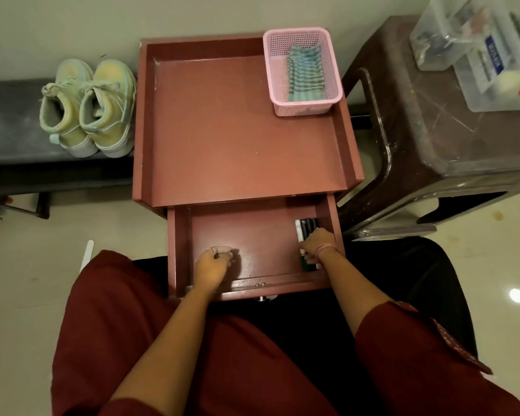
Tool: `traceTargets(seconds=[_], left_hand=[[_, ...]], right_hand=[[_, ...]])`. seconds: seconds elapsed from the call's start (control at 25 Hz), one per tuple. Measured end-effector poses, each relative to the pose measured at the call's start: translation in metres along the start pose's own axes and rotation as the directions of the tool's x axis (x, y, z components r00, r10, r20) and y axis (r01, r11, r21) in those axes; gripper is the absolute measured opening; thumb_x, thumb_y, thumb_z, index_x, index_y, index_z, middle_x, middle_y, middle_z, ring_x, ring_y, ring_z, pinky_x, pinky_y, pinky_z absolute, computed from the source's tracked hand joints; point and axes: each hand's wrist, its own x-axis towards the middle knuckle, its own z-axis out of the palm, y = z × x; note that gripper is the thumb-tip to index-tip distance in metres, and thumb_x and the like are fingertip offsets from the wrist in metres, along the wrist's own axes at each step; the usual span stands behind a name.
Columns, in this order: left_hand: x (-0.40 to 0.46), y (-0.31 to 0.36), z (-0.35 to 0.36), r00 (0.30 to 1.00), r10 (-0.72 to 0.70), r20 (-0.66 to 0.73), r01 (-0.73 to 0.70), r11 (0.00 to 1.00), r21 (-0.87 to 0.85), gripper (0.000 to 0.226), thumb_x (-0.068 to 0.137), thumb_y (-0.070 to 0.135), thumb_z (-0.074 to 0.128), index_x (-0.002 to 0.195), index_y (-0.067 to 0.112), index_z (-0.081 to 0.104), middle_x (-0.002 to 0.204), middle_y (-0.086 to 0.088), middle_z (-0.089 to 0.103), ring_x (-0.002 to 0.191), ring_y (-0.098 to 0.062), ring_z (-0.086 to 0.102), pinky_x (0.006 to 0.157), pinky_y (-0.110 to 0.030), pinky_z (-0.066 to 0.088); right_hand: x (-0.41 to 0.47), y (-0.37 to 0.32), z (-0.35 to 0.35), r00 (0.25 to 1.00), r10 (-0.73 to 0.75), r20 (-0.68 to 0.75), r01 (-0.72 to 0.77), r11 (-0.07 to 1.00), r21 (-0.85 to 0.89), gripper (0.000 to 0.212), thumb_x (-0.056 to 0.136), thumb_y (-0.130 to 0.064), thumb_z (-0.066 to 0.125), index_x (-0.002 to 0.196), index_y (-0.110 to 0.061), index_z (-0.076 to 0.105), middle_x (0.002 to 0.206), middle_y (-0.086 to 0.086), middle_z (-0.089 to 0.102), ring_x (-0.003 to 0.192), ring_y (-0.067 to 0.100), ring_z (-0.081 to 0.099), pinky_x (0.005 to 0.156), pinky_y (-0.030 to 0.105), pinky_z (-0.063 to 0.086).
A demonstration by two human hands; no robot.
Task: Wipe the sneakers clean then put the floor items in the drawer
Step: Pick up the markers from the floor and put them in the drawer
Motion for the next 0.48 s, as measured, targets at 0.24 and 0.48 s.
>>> traceTargets(seconds=[0.24, 0.48], left_hand=[[-0.017, 0.024, -0.044, 0.996, 0.089, -0.031, -0.091, 0.993, -0.069, 0.017, 0.092, 0.011, 0.058, 0.107, 0.009, 0.066, 0.088, -0.001, 0.067, 0.087, -0.02, 0.064, 0.071, -0.022, 0.046], [-0.036, 0.047, -0.103, 0.975, 0.186, -0.124, -0.205, 0.965, -0.166, 0.019, 0.091, 0.015, 0.059, 0.109, 0.014, 0.067, 0.089, 0.001, 0.068, 0.092, -0.019, 0.065, 0.081, -0.03, 0.048]], right_hand=[[-0.076, -0.036, -0.043, 0.996, -0.093, -0.011, 0.093, 0.966, 0.243, 0.024, 0.081, -0.009, 0.066, 0.062, -0.008, 0.052, 0.058, 0.012, 0.054, 0.053, 0.026, 0.055, 0.048, 0.027, 0.047], [-0.15, -0.09, -0.046, 0.956, -0.291, -0.038, 0.293, 0.939, 0.178, 0.034, 0.08, -0.022, 0.067, 0.05, -0.013, 0.053, 0.051, 0.007, 0.056, 0.054, 0.024, 0.056, 0.055, 0.03, 0.048]])
